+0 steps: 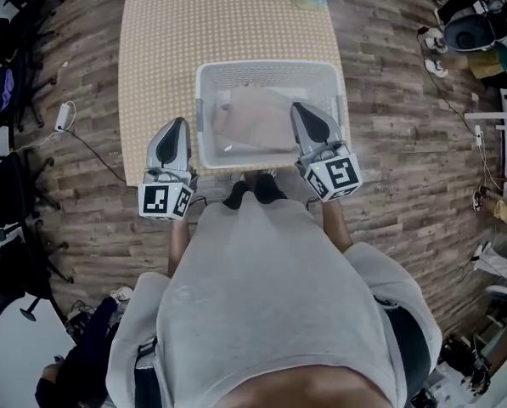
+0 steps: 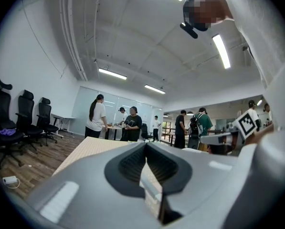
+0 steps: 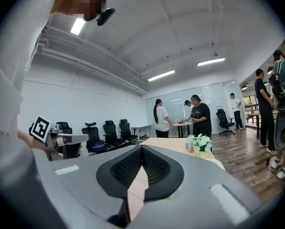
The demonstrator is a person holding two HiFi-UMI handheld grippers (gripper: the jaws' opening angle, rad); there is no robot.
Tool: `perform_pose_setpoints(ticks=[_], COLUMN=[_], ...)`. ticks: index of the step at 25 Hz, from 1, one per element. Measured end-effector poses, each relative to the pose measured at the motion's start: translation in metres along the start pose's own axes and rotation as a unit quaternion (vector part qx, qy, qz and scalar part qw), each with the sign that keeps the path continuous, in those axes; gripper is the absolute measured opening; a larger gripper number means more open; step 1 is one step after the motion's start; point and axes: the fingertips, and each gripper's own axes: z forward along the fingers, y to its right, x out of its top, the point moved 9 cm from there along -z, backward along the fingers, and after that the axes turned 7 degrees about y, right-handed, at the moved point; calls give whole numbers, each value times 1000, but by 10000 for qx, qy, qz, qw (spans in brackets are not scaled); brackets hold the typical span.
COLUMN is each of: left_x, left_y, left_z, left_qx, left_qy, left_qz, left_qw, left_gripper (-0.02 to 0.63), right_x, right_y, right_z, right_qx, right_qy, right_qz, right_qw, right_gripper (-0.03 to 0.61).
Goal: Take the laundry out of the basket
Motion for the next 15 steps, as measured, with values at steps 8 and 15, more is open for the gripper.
perform_pose_setpoints(ticks=[8,15], left_x=[-26,-36], left_y=[-30,-36], left_z=[12,27], left_qx=[198,259], left_qy=[-340,-401], left_qz=[-121,-258], left_qw=[9992,9985], left_gripper=[9,9], right_x=[-5,-14], right_y=[14,23], right_z=[25,51], right_qx=[1,347], right_qy=[-315,-1007], right_qz=[-89,-950], right_qw=[9995,9898], right_gripper=[-2,-2])
